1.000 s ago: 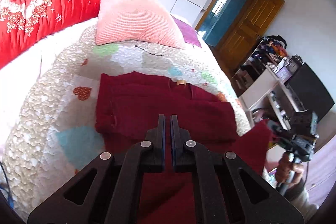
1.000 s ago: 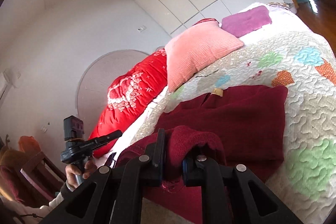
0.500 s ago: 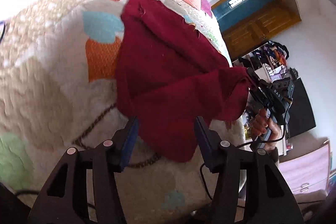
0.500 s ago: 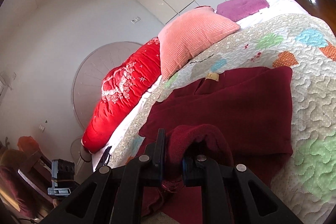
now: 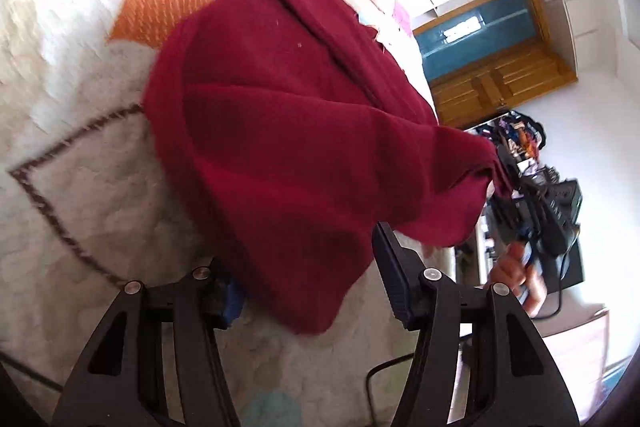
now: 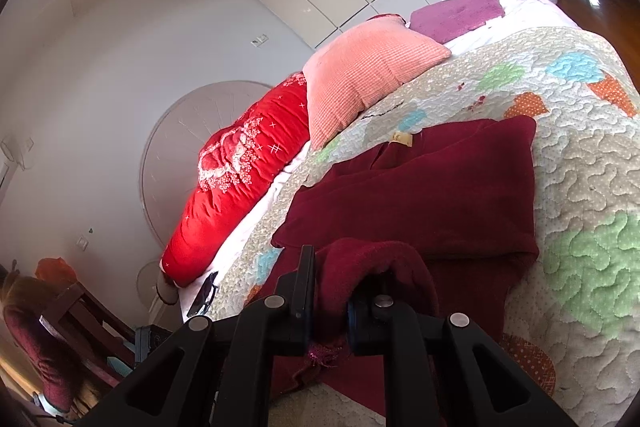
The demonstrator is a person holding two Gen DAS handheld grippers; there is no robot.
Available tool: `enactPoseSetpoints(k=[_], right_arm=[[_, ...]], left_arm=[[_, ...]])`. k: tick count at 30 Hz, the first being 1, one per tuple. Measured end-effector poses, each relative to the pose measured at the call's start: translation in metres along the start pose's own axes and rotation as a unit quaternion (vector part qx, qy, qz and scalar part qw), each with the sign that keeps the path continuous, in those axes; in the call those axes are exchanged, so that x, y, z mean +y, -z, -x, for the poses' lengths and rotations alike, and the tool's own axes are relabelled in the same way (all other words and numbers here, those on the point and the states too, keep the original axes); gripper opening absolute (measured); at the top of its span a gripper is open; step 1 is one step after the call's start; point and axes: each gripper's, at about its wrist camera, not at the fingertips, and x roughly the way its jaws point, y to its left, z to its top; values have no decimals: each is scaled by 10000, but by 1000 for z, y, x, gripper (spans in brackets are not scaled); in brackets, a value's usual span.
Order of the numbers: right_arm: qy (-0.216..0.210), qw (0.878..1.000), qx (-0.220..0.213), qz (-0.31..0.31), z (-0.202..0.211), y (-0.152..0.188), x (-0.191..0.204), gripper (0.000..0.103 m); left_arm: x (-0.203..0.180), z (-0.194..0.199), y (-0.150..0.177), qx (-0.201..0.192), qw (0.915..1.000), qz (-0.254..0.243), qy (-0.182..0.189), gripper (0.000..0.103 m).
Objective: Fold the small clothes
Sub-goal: 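Lift the hem with both grippers and fold it toward the collar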
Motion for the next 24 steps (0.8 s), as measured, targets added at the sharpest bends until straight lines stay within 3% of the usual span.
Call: enactPoseSetpoints(k=[1, 2, 3, 4, 8, 12, 17, 20, 21, 22, 24], right_arm=[[15, 10000, -3, -24, 1, 0, -2, 11], [23, 10000, -20, -44, 3, 0, -3, 12], [24, 10000, -42, -44, 5, -1, -5, 12], [34, 10000, -66, -39, 6, -3, -6, 11], [-104, 9997, -198, -112, 9, -20, -9, 11], [24, 9993, -360, -22, -3, -48, -10, 11], [331, 9962, -777, -234, -24, -92, -31, 11], [845, 9903, -1022, -406, -44, -115, -59, 11], [1010, 9898, -854, -534, -57, -120, -74, 15], [1234, 9881, -565, -726, -71, -123, -90, 32], [1590, 9799, -246, -1177, -83, -120, -118, 53]], left_arm=[[-1, -3, -2, 112, 9999, 18, 57, 56], [-5, -4, -4, 209, 9997, -47, 74, 42], [-11, -4, -7, 302, 9993, -224, 21, 15], [-17, -1, -11, 360, 9984, -428, -60, 6], [-49, 27, -40, 83, 9946, -1029, 102, 6], [-74, 39, -107, -366, 9919, -1190, 270, 6], [-88, -1, -208, -688, 9914, -1115, 35, 6], [-79, -40, -256, -796, 9908, -1082, -161, 6], [-68, -57, -272, -641, 9942, -859, -65, 6], [-55, -72, -282, -495, 9966, -643, -143, 6], [-39, -95, -295, -383, 9976, -416, -387, 7]])
